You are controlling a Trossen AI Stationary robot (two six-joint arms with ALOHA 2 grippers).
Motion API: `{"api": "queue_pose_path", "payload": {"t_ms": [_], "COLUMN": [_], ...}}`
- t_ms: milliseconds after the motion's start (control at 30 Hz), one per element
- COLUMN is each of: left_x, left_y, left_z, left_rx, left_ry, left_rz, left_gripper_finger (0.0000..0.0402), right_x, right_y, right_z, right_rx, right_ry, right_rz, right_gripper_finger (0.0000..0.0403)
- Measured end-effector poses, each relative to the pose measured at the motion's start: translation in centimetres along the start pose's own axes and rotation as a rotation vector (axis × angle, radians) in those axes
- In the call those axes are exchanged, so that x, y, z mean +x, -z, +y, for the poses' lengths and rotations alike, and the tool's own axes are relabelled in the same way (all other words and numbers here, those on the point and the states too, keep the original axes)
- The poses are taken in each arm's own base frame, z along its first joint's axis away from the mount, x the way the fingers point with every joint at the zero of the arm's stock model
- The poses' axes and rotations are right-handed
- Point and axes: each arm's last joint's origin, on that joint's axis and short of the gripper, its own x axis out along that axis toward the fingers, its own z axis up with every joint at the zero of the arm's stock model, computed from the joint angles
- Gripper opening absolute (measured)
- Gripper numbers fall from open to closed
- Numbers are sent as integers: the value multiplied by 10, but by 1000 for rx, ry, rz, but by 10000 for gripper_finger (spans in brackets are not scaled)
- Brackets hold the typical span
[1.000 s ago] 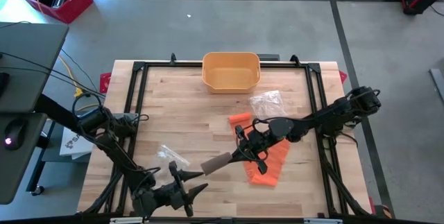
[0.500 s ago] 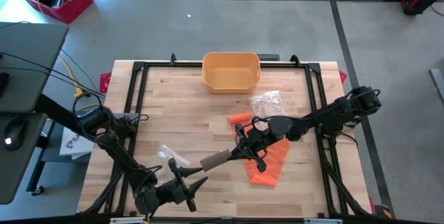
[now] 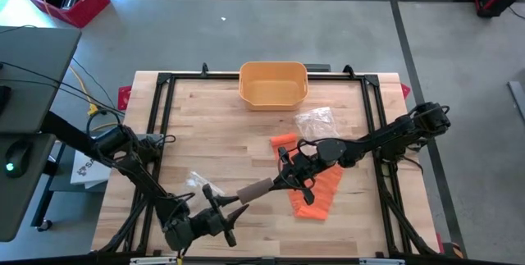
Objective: Roll bandage
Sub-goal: Roll the brown bandage
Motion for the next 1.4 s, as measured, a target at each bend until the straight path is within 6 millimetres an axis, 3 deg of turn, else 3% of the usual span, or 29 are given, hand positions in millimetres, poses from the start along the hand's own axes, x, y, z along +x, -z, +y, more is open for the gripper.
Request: {"api": "queue_pose_path", "payload": {"t_ms": [367,600,667,767,967,1133,1300,1400], "left_x": [16,17,16,11,0,17,28,33], "left_y": [2,2,2,1,-4,37,105,135], "left_z": [5,5,4,3,8,24,56,71], "left_rx": [-27,-110,-160,-257,-456,-551,-690,-759], "left_ry": [-49,-51,-46,-50,-122,-201,-187,-166], "left_rz": [18,17,13,11,11,18,48,90], "left_gripper_finger": [118,33,13,14,7,7,7,7], "right_x": [0,0,0,-5,-30,-34,-13,1], "right_y": [-1,2,4,3,2,17,54,82], "right_z": [0,-1,-2,-4,0,13,20,12], "right_rx": [-7,-66,-83,-77,-58,-55,-54,-78], "right_ry": [0,45,57,75,145,145,66,57], "right_rz": [-4,25,42,108,352,496,568,590], "right_gripper_finger": [3,26,41,77,143,150,151,151]}}
